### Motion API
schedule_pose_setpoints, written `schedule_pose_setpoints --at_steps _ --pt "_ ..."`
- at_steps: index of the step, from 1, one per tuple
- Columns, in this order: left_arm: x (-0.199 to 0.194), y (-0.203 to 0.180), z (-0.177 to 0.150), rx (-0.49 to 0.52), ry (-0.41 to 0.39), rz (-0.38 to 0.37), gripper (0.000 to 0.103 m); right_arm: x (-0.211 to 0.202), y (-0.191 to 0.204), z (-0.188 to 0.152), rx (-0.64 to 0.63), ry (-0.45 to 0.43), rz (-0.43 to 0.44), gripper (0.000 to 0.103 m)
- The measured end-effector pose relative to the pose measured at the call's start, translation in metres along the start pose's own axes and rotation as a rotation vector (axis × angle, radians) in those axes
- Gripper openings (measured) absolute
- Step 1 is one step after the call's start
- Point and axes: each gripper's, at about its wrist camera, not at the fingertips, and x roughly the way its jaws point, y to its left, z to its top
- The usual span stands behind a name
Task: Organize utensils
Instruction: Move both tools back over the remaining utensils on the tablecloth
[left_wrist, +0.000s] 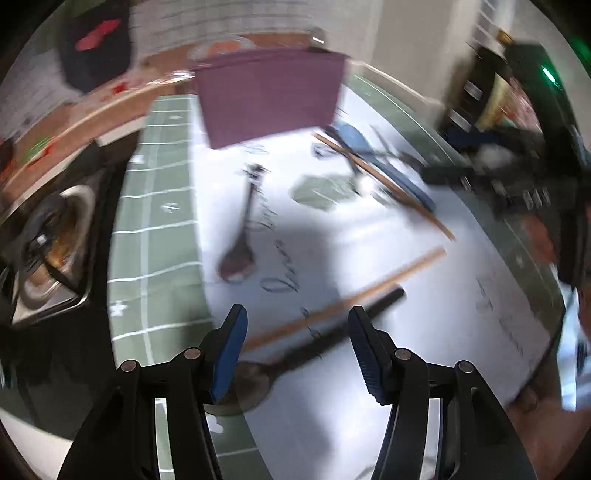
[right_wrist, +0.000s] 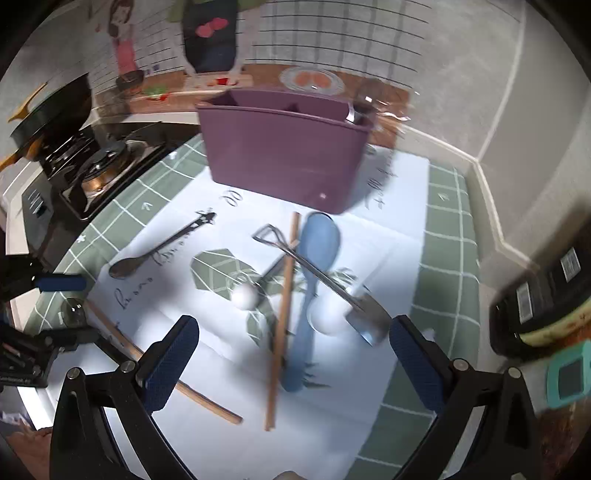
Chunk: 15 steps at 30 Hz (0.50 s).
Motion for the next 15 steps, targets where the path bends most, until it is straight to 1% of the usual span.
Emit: schedule_pose_setpoints --at_steps 1,2,4,5,8,11,12,15 --pt "0.001 -0.005 -0.003 0.05 0.007 -0.009 0.059 0.001 -0.003 -0.001 0.013 0.005 -0.005 0.102" --pt "0.002 -0.007 -0.003 0.079 0.007 -0.006 0.059 0.0 -0.007 -0.003 0.026 0.009 -0.006 0.102" --pt "0.006 -0.014 -0.005 0.152 0.009 0.024 0.059 0.002 -0.011 -0.004 0.038 0.021 0.001 0.102" --pt "0.008 -0.016 -0.004 0.168 0.015 0.032 0.059 0.003 -0.013 -0.006 0.044 0.03 0.003 0.102" --pt "0.017 -0.019 -0.002 0.204 0.037 0.03 0.059 0.004 -0.015 -0.009 0.046 0.042 -0.005 0.102" --pt "0.027 -0.02 0.001 0.246 0.054 0.057 0.06 0.006 -0.017 -0.01 0.056 0.051 -0.001 0.102" --pt "0.027 -0.019 0.002 0.25 0.044 0.057 0.06 0.006 -0.016 -0.01 0.058 0.053 0.003 0.102" --pt "0.032 -0.012 0.01 0.235 0.031 0.119 0.06 0.006 -0.013 -0.011 0.057 0.059 0.022 0.102"
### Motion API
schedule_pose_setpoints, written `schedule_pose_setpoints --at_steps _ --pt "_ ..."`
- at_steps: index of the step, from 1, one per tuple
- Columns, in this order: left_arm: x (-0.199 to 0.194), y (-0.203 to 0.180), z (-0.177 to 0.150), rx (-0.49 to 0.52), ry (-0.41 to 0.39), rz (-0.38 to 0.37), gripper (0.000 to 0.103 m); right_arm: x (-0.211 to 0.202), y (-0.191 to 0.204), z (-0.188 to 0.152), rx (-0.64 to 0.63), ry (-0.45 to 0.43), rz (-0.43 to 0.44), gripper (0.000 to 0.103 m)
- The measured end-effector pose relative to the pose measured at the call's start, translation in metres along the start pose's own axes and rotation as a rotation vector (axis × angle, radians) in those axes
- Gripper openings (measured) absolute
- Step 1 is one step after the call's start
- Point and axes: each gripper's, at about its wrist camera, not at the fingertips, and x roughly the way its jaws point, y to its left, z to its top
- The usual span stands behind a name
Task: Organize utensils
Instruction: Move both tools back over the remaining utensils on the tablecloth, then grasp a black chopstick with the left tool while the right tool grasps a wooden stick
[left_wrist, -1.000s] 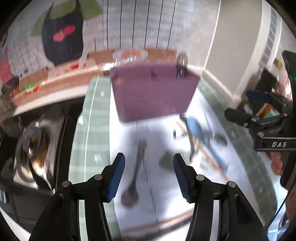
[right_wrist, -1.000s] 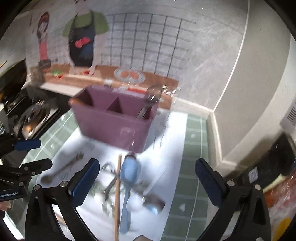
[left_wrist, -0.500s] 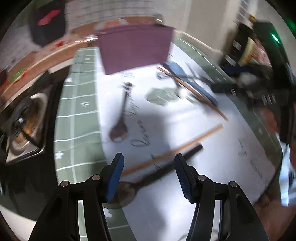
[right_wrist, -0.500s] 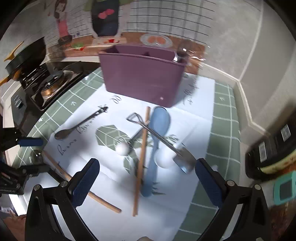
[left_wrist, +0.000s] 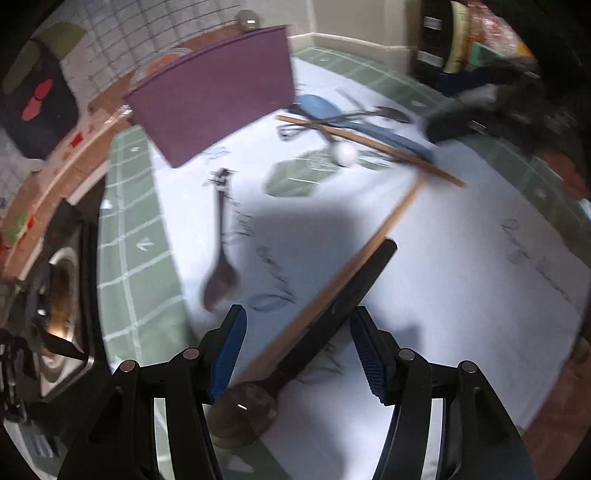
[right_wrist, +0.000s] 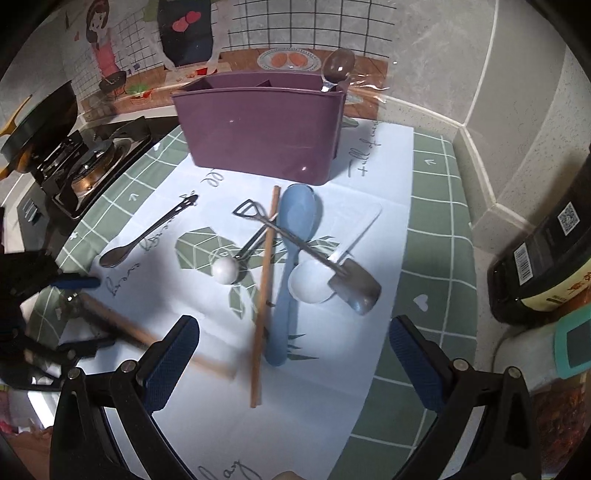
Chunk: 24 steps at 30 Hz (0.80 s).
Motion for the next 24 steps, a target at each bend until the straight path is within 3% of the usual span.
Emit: schedule_pose_setpoints --at_steps 3,6,8,9,13,21,24 --pt "0.011 0.024 0.011 -0.132 0.006 0.033 0.06 0.001 0.009 -0.002 -0.033 0.004 0.005 0.101" --pt "0.016 0.045 0.019 -0.266 0.006 0.029 0.06 0.003 0.02 -0.001 -0.068 0.003 -0.004 0.092" --pt "0.018 0.055 0.023 -0.339 0.0 0.067 0.056 0.006 0.026 0.002 -0.078 0.007 -0.003 0.085" --pt "0.018 0.059 0.024 -0.373 -0.006 0.065 0.051 0.008 0.027 0.003 -0.079 0.007 -0.004 0.078" --pt "0.013 0.064 0.022 -0.432 -0.026 0.026 0.015 0.017 0.038 0.014 -0.087 0.017 0.005 0.052" --pt "-0.016 0.069 0.004 -0.498 -0.063 -0.038 0.01 0.032 0.063 0.041 -0.083 0.022 0.09 0.05" --pt "-0.03 0.072 -0.003 -0.495 -0.064 -0.012 0.012 0.035 0.086 0.047 -0.145 0.025 0.154 0.05"
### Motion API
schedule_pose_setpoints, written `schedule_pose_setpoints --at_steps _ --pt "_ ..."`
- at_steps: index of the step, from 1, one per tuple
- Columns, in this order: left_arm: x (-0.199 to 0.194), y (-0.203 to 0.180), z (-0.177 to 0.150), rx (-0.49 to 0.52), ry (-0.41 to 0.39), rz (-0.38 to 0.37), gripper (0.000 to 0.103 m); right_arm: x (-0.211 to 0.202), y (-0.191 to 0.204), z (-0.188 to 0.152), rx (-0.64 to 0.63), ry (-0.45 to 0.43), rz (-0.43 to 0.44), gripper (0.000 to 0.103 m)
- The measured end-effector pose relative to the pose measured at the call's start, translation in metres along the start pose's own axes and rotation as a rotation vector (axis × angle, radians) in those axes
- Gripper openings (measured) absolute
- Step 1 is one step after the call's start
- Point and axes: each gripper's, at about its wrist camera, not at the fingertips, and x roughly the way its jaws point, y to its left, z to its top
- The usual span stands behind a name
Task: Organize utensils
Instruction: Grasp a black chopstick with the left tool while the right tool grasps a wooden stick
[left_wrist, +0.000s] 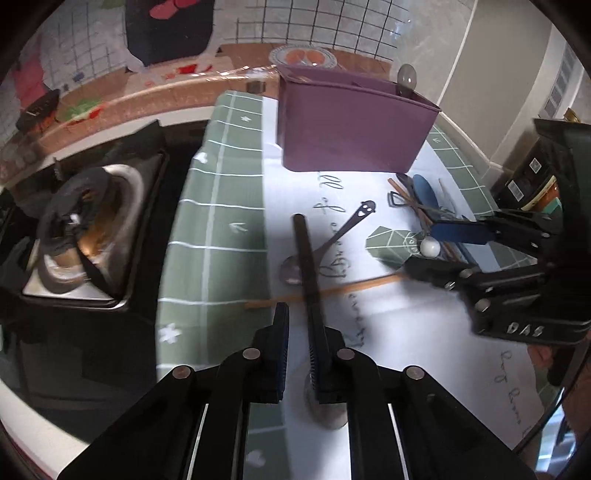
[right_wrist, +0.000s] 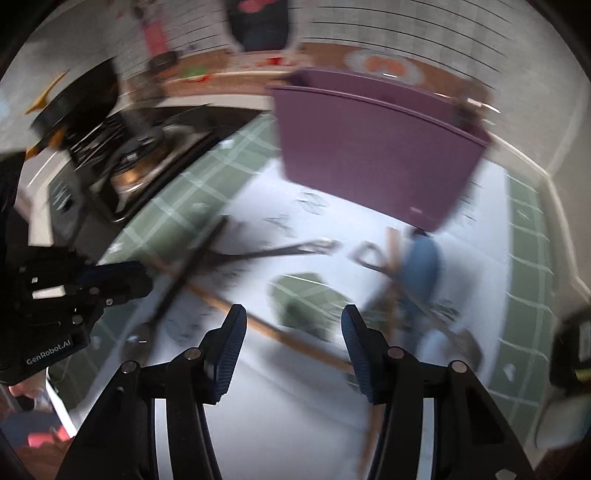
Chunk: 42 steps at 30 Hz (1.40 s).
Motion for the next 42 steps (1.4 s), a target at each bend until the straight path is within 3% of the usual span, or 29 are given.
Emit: schedule_pose_setpoints --at_steps 4,8,11,12,19,23,27,29,30,32,34,42 --pt "-0.013 0.007 -0.005 0.0 0.001 0.024 0.017 0.016 0.025 0.006 -0.099 0.04 0.075 0.05" --pt "-0.014 0.013 -0.009 -0.014 -0.004 0.019 0.044 0.034 0.029 0.005 -0.126 0.091 0.083 0.05" --pt "-0.009 0.016 -0.008 -0.046 0.007 -0.006 0.044 0.038 0.023 0.0 -0.111 0.109 0.051 0.03" --pt "-0.006 0.017 -0.006 -0.057 0.013 -0.015 0.044 0.036 0.022 -0.004 -0.114 0.118 0.015 0.019" --pt "0.014 0.007 0.005 -0.052 0.054 -0.026 0.044 0.012 -0.02 -0.026 0.04 0.137 -0.014 0.008" --pt "0.032 -0.007 0.01 0.002 0.099 -0.01 0.044 -0.004 -0.053 -0.05 0.172 0.129 -0.05 0.007" --pt "0.049 -0.022 0.013 0.08 0.136 0.033 0.042 -0.016 -0.065 -0.066 0.189 0.122 -0.045 0.007" --pt "0.051 -0.028 0.015 0.103 0.127 0.032 0.018 -0.021 -0.06 -0.067 0.149 0.114 -0.052 0.011" --pt "0.051 -0.03 0.015 0.11 0.126 0.024 0.013 -0.023 -0.054 -0.067 0.117 0.104 -0.057 0.012" --pt "0.051 -0.032 0.015 0.117 0.113 0.036 0.012 -0.026 -0.044 -0.064 0.061 0.083 -0.066 0.019" --pt "0.048 -0.028 0.014 0.098 0.101 0.047 0.012 -0.026 -0.032 -0.056 0.006 0.062 -0.05 0.035" --pt "0.036 0.001 0.007 -0.036 0.092 0.03 0.012 0.017 0.015 -0.008 -0.152 0.078 0.025 0.036"
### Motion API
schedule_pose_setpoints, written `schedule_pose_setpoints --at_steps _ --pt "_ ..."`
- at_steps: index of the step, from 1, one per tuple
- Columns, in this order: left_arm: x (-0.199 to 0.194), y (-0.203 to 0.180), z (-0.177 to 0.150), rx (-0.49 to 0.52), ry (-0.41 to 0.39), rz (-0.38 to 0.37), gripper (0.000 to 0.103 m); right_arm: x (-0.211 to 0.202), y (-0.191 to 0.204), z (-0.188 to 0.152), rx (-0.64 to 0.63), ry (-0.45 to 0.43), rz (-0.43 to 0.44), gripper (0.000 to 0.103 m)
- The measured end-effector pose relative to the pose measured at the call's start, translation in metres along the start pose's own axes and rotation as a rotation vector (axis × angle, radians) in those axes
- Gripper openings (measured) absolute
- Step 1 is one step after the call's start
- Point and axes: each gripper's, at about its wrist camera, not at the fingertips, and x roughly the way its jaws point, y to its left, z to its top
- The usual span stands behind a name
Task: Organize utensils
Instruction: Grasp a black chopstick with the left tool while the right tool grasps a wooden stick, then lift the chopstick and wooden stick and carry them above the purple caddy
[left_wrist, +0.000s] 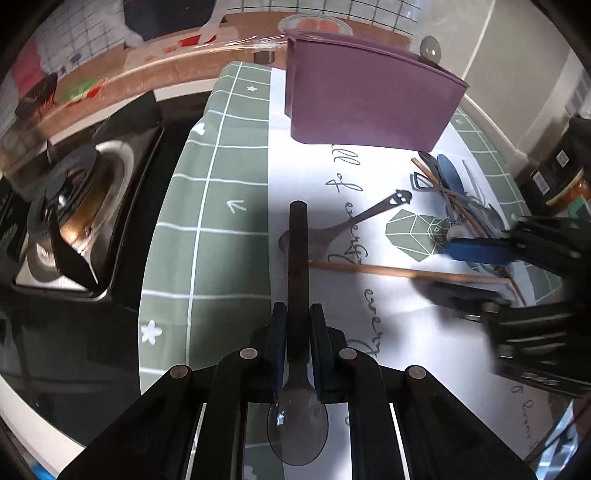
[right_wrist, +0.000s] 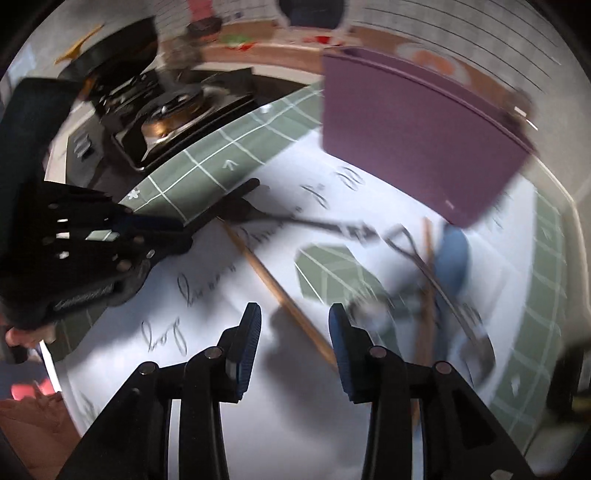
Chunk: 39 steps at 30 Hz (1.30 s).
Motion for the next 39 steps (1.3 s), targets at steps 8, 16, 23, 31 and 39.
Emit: schedule_pose_setpoints --at_steps 8,16,23,31,39 --pt "0.001 -0.01 0.001 0.013 0.019 -0.038 0.013 0.013 -0.013 0.001 0.054 0.066 -0.051 0.011" --pt "0.013 -0.026 0.011 0.055 0.06 -0.043 0.014 -0.005 -0.07 -0.035 0.333 0.077 0.067 0.009" --pt "0.018 -0.034 0.018 0.085 0.091 -0.043 0.017 0.0 -0.057 -0.023 0.226 0.065 0.026 0.014" --pt "0.027 -0.052 0.032 0.197 0.16 -0.023 0.032 0.006 -0.042 -0.009 0.103 0.094 -0.056 0.005" --pt "0.03 -0.057 0.043 0.18 0.093 0.021 0.012 -0.018 -0.069 -0.025 0.282 0.004 0.019 0.005"
